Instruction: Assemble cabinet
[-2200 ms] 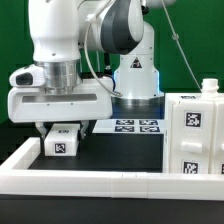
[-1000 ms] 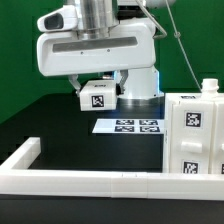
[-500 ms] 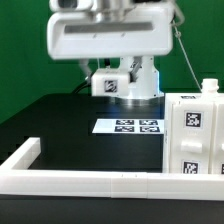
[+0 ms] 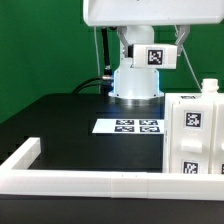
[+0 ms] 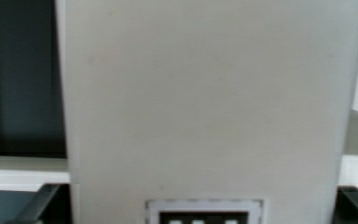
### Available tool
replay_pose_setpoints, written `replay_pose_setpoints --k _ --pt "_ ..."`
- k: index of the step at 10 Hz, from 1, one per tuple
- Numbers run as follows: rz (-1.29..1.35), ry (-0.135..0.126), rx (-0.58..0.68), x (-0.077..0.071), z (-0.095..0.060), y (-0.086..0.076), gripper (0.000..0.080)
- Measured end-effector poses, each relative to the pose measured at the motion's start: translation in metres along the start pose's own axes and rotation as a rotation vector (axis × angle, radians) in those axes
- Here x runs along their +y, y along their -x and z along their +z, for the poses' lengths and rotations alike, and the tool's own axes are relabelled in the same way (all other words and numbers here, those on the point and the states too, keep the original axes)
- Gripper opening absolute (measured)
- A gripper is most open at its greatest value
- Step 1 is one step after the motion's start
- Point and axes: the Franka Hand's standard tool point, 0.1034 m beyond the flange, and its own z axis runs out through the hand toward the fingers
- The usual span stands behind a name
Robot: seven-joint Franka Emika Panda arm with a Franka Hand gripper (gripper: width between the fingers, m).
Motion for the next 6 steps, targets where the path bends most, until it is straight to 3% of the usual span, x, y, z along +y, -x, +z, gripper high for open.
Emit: replay_pose_setpoints --k 2,4,6 --pt "0.009 0.002 0.001 -0.002 -0.001 -0.001 0.0550" --pt "0.011 0.013 0.026 -0.033 -0.010 -0.015 0.0550" --pt "0.027 0.003 0.043 -0.053 -0.014 -0.033 0.0550"
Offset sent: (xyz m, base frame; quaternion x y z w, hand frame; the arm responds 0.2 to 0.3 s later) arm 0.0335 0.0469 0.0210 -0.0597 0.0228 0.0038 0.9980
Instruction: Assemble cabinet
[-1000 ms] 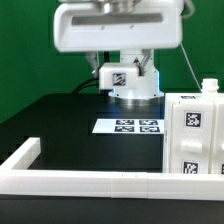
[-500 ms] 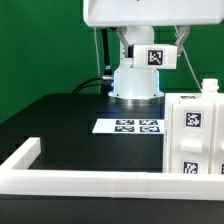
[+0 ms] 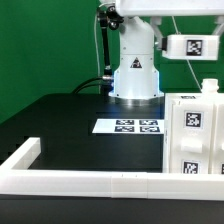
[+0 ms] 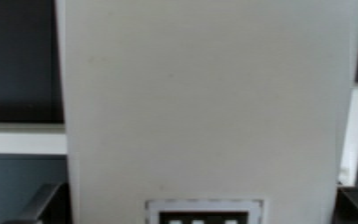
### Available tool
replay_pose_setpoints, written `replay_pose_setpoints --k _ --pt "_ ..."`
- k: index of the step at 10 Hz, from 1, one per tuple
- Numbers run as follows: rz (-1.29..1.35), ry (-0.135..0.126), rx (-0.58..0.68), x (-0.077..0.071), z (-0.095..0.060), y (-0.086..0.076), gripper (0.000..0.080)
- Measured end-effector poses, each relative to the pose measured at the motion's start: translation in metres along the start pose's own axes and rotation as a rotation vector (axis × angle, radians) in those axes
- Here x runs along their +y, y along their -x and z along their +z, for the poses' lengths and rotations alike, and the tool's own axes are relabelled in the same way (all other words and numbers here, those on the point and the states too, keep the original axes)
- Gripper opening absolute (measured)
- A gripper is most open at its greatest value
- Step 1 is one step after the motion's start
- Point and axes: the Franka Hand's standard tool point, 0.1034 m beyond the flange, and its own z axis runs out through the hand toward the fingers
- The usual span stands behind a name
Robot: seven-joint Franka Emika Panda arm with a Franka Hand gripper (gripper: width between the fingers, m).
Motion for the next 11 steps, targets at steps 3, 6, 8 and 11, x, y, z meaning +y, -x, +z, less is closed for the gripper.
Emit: replay_pose_setpoints --k 3,6,8,11 --pt "0.006 -0.010 -0.010 -0.014 0.016 0.000 0.0550" --pt "0.001 -0.009 -0.021 -0.020 0.029 0.002 0.0550" --pt "-0.004 -0.012 -0.017 -0.026 0.030 0.001 0.0550" --pt "-0.002 -0.010 -0.015 -0.030 0.037 -0.002 0.0550"
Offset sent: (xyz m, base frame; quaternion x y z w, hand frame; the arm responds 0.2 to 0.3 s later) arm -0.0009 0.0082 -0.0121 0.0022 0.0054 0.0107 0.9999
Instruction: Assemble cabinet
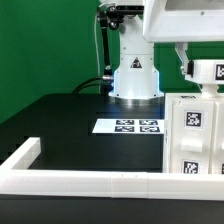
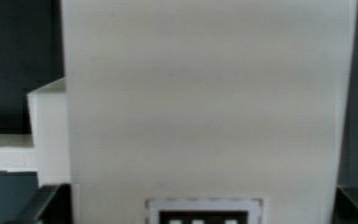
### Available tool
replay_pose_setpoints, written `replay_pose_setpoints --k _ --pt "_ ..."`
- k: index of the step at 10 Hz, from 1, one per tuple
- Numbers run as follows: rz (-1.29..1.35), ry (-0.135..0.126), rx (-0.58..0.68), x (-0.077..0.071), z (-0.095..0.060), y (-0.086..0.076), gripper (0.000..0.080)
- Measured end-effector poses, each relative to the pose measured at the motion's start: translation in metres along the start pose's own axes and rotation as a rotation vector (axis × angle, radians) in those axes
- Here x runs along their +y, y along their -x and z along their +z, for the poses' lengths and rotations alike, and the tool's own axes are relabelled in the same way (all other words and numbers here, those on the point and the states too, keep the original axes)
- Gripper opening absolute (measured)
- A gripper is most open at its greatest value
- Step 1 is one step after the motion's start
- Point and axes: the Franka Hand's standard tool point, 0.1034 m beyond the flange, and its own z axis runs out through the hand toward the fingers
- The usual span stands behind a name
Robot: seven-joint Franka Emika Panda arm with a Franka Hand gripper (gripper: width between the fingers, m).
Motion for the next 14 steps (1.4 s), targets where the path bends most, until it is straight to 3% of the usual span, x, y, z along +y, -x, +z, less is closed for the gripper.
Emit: replay_pose_setpoints --k 8,10,14 --pt "0.003 0.004 -0.020 0.003 0.014 0.003 0.0542" --pt "0.003 0.004 -0.020 0.003 0.014 0.003 0.0638" --pt "0.003 0.004 -0.021 0.003 0.014 0.003 0.0648"
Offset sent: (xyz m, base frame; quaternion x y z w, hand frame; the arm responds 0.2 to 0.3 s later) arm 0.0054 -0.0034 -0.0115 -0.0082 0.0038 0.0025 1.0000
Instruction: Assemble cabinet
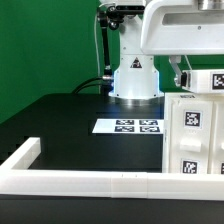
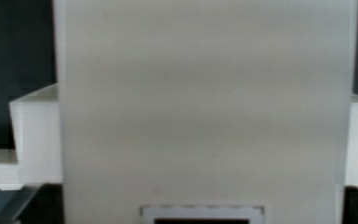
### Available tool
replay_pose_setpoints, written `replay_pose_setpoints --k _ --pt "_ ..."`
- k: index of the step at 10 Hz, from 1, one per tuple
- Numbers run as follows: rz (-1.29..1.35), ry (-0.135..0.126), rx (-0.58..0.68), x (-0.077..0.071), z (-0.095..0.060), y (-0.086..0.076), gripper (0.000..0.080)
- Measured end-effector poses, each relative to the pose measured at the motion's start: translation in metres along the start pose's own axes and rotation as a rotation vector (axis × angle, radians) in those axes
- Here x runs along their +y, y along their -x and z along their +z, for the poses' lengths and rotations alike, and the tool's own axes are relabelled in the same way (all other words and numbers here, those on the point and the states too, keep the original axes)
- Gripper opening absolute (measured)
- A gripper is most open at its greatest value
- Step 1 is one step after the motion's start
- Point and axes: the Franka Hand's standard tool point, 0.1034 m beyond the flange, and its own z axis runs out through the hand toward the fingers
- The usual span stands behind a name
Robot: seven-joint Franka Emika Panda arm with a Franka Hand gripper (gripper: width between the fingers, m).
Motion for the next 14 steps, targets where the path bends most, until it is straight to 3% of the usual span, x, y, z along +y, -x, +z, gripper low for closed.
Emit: replay_pose_setpoints --k 3,6,7,8,14 --pt "-0.010 0.000 0.026 -0.0037 -0.0080 -0.0023 0.0648" --pt "-0.010 -0.002 0.050 -0.0039 -0.0015 0.0014 0.0648" --pt "-0.008 -0.001 0.051 -0.0027 -0.0014 0.0012 0.0562" --pt "-0.007 -0.001 0.050 -0.0019 -0.0009 0.0013 0.0534" --pt "-0.005 0.000 0.049 -0.0008 -0.0003 0.0013 0.0534"
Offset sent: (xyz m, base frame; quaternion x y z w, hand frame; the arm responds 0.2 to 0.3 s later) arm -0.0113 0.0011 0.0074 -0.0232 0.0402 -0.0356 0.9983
